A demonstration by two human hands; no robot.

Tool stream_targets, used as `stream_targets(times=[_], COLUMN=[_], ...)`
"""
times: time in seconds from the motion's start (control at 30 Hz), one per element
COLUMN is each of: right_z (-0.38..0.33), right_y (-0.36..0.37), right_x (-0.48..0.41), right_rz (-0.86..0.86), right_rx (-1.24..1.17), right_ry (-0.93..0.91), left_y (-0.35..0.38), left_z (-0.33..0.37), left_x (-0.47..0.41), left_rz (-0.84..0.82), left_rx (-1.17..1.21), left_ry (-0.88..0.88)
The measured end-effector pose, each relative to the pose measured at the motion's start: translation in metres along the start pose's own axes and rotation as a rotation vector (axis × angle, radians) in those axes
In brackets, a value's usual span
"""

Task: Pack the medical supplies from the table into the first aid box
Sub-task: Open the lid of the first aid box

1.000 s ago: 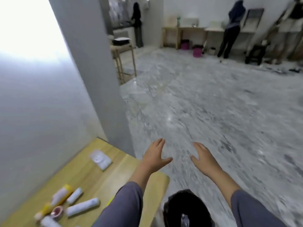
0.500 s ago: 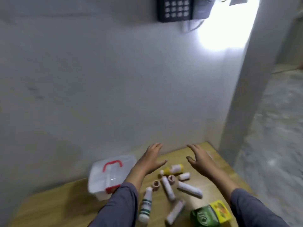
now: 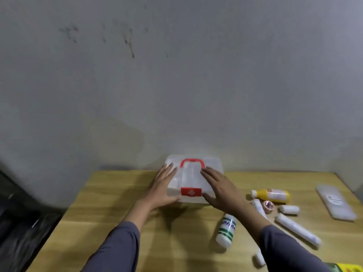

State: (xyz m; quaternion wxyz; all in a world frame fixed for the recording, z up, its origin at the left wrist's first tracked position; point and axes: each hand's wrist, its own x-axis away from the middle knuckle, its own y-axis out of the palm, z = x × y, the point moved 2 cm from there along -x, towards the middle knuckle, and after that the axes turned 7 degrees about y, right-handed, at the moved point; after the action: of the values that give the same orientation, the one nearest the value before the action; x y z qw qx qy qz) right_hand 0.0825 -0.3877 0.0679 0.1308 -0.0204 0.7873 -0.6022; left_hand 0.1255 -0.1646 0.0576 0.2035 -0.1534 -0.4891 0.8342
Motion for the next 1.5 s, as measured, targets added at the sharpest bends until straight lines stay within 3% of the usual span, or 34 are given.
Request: stream_targets(times=[0.1,0.3,0.47,0.73,0.9,1.2,1.5], right_z=[-0.001,0.007,0.004,-0.013,-0.019,-0.02,-0.027], right_y=[0.026,0.054,0.061,0.06,0.057,0.041,-0.018], right_x=[-0.006,-0.018,-0.015,0.001,-0.005,-0.016,-0.057], right_rz=[0.125,0.355,0.448,0.516,0.513,0.482,0.516], right_rx=[0.217,0.353,0.305,0.114,-0.065,-0.175,-0.351], right_ry=[-0.105,-0.177,-0.231,-0.514,-0.455,-0.402,-0.311], left_y=[0.017,0.033,0.034,0.035,0.04,0.058,0.061], left_z=[-0.01,-0.02,-0.017,-0.018,-0.019,-0.024,-0.021], left_x=[-0.003,-0.012,-0.008,0.006,0.007,0.002,0.004], left_rz=[0.109,0.32,0.355,0.391,0.435,0.588,0.559], left_rx=[-0.01,-0.018,-0.02,0.035,0.19,0.556,0.538], left_ry=[0.046,0.095,0.093,0.081,0.032,-0.141,-0.164])
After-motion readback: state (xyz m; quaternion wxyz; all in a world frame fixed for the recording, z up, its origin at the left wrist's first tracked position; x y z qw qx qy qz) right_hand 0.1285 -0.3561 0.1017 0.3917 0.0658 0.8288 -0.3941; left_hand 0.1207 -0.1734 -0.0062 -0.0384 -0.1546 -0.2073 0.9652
